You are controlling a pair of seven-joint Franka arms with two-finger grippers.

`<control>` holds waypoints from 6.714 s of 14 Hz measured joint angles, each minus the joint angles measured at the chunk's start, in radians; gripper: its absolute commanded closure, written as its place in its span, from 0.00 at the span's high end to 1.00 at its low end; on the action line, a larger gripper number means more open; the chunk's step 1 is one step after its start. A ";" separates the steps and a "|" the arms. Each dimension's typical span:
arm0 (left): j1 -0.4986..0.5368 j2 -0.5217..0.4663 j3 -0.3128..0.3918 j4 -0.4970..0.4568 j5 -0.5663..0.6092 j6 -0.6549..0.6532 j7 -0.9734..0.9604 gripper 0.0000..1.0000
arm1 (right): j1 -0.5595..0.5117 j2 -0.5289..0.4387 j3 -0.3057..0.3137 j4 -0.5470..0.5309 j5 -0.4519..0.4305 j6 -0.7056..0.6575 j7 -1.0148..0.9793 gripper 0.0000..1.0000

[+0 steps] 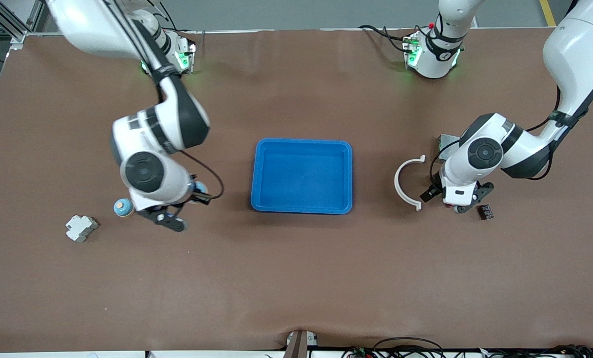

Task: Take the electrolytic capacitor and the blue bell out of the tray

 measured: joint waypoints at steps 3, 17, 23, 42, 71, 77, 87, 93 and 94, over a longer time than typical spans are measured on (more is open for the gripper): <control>0.005 -0.013 -0.085 0.079 -0.038 -0.104 0.040 1.00 | -0.095 -0.004 -0.002 -0.001 -0.003 0.005 -0.171 0.00; 0.062 -0.033 -0.208 0.520 -0.070 -0.468 0.594 1.00 | -0.410 0.133 -0.002 -0.029 -0.005 0.341 -0.671 0.00; 0.059 -0.033 -0.209 0.554 -0.093 -0.485 0.648 1.00 | -0.433 0.176 -0.002 -0.029 0.000 0.394 -0.674 0.00; 0.092 -0.084 -0.301 0.592 -0.094 -0.590 0.649 1.00 | -0.449 0.281 -0.001 -0.030 0.014 0.543 -0.674 0.00; -0.742 -0.573 0.879 0.529 -0.704 -0.569 1.084 1.00 | -0.423 0.162 0.026 0.015 -0.268 0.349 -0.689 1.00; -0.774 -0.733 0.958 0.388 -0.735 -0.549 1.208 1.00 | -0.391 -0.031 0.042 0.017 -0.241 0.054 -0.720 1.00; -0.775 -0.794 0.957 0.349 -0.803 -0.550 1.209 1.00 | -0.399 -0.331 0.039 0.020 -0.039 -0.195 -0.726 1.00; -0.778 -0.803 0.950 0.364 -0.803 -0.567 1.209 1.00 | -0.400 -0.407 0.037 0.020 -0.032 -0.225 -0.725 1.00; -0.778 -0.803 0.949 0.364 -0.804 -0.568 1.209 1.00 | -0.403 -0.416 0.036 0.019 -0.018 -0.226 -0.725 1.00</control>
